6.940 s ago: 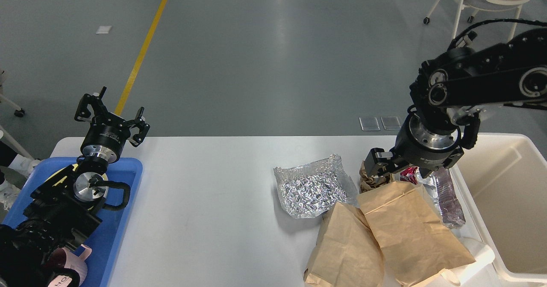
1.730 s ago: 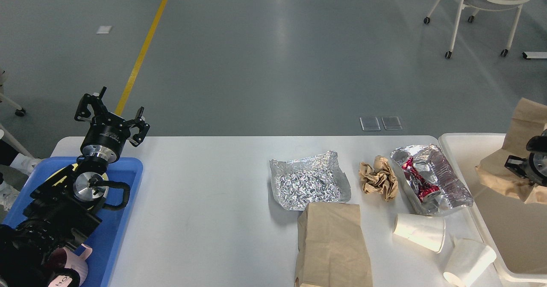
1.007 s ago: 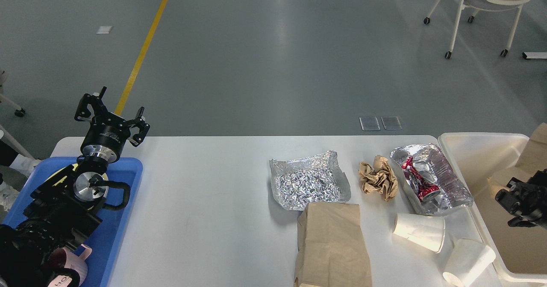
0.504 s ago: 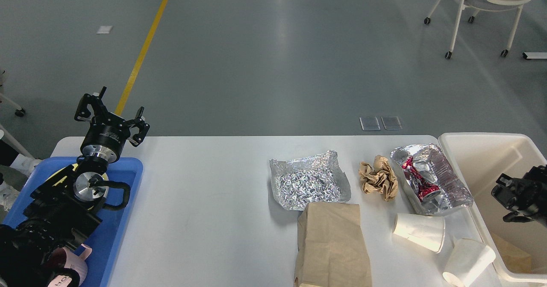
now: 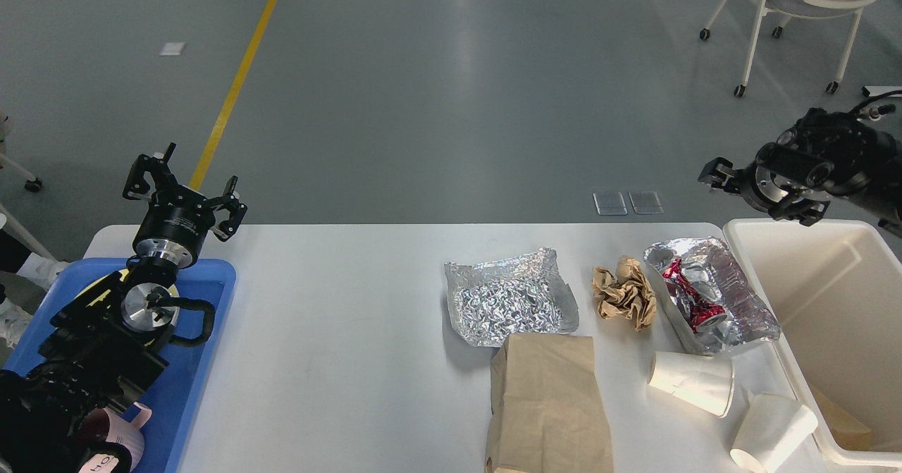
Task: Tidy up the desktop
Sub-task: 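Withdraw the right gripper up out of the white bin, then lower the right gripper onto the brown paper bag nearest the robot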
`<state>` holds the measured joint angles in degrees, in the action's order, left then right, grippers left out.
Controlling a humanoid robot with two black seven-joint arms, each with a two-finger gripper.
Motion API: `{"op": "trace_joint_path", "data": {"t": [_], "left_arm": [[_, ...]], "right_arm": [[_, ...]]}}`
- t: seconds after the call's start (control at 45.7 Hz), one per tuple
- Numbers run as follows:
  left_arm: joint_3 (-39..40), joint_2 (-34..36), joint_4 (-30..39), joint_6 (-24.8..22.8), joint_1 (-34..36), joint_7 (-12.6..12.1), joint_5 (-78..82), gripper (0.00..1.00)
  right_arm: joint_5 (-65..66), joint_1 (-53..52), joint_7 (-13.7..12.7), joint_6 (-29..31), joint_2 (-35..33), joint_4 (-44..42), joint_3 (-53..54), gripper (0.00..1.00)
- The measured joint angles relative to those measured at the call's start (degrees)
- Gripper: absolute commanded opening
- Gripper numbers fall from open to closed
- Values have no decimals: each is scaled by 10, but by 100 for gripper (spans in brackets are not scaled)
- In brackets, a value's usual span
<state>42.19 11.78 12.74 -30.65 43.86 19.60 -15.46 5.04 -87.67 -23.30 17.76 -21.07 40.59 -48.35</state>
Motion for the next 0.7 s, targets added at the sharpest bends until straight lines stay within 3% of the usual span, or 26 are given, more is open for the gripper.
{"op": "trace_joint_path", "data": {"t": [0.197, 0.372, 0.701], "left_arm": [[0, 0, 0, 0, 0, 0, 0, 100], [0, 0, 0, 0, 0, 0, 0, 100], [0, 0, 0, 0, 0, 0, 0, 99]], "right_arm": [[-3, -183, 0, 63, 10, 192, -21, 100], [-12, -326, -4, 80, 46, 351, -26, 100], [-152, -480, -12, 149, 85, 502, -42, 100]]}}
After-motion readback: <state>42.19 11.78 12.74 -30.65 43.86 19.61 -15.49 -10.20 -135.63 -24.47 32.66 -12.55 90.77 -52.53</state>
